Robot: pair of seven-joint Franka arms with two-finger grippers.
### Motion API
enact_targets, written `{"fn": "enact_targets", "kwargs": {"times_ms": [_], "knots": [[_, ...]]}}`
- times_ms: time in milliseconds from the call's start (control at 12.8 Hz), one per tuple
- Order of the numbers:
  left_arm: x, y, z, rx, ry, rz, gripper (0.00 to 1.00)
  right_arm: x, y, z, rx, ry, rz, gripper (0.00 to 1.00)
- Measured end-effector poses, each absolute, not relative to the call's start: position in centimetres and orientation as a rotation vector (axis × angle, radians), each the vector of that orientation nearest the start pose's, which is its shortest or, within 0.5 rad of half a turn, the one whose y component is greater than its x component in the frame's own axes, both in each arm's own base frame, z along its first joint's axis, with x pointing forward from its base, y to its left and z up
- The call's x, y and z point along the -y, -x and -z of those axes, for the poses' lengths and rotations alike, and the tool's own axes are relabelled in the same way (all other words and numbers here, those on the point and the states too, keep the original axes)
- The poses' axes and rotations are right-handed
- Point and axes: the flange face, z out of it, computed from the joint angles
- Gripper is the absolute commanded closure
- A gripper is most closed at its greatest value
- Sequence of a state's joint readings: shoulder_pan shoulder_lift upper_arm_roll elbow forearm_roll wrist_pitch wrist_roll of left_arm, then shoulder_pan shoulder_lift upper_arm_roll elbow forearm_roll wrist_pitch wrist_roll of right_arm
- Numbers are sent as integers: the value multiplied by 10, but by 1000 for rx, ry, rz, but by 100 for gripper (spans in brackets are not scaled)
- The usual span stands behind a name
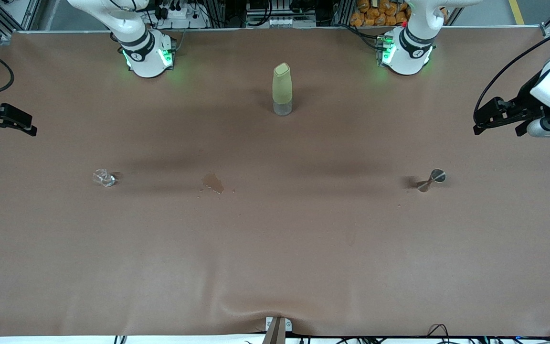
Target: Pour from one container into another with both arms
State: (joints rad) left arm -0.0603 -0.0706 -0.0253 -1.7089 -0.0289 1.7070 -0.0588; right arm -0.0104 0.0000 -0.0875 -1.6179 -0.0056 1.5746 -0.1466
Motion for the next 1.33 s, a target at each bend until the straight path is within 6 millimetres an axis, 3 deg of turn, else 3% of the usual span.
{"fn": "enact_targets", "kwargs": {"times_ms": [1327], "knots": [[47, -541, -609, -33, 3163, 98, 0, 56, -553, -590, 92, 3137, -97, 0]]}}
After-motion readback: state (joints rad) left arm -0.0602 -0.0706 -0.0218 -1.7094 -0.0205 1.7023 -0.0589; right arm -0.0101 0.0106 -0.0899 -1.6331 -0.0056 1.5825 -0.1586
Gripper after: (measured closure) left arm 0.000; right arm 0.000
